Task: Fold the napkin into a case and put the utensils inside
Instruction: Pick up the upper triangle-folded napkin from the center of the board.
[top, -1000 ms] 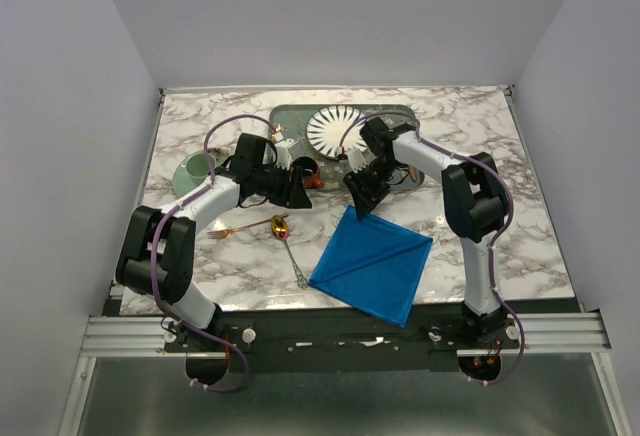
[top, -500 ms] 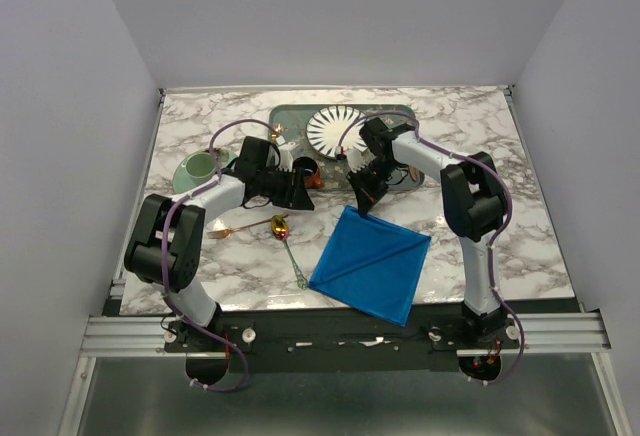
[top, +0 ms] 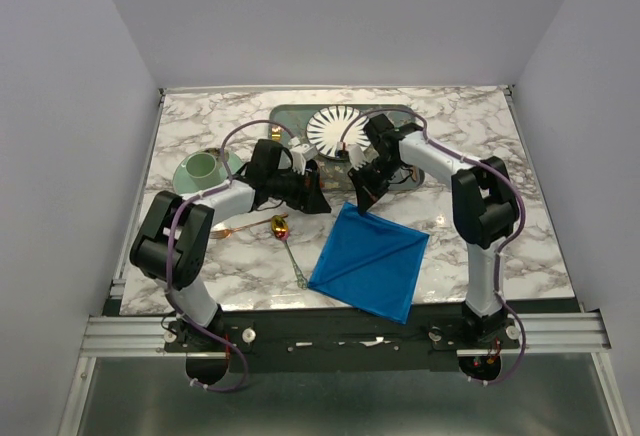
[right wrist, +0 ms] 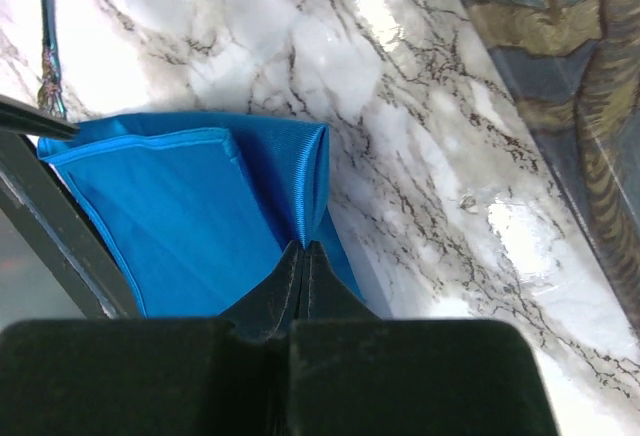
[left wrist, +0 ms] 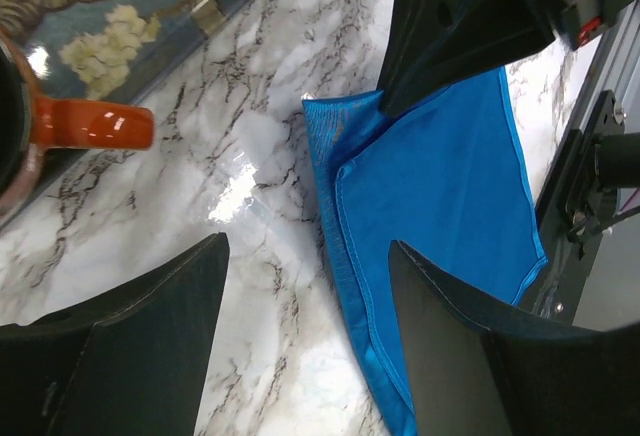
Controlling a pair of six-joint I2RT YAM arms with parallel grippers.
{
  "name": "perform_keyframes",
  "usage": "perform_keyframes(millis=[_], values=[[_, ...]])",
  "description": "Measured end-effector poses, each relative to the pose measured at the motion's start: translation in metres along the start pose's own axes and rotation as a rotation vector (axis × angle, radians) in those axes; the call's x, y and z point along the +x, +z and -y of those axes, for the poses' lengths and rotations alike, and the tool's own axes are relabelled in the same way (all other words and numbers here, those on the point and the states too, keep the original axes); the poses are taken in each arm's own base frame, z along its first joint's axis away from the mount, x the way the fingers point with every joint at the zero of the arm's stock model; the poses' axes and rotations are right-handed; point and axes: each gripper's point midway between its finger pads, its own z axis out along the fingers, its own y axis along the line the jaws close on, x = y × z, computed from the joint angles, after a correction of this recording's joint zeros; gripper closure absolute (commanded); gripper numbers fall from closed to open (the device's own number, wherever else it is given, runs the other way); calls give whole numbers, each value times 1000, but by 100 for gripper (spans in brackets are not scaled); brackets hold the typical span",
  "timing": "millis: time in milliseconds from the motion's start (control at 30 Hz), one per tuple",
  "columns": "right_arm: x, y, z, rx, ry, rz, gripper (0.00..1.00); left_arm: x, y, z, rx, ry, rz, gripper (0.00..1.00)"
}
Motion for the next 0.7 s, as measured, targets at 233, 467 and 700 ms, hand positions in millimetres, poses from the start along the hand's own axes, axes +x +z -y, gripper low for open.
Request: perform_keyframes(millis=[233,467,700], values=[[1,-4,-7,-20,-29,22,99,8,12,3,46,37,3,25],[0,-4,-11,-37,-40,35,99,13,28,10,89,75,-7,27],[-2,-8,-15,-45,-48,50,99,19,42,9,111,92,-32,33]])
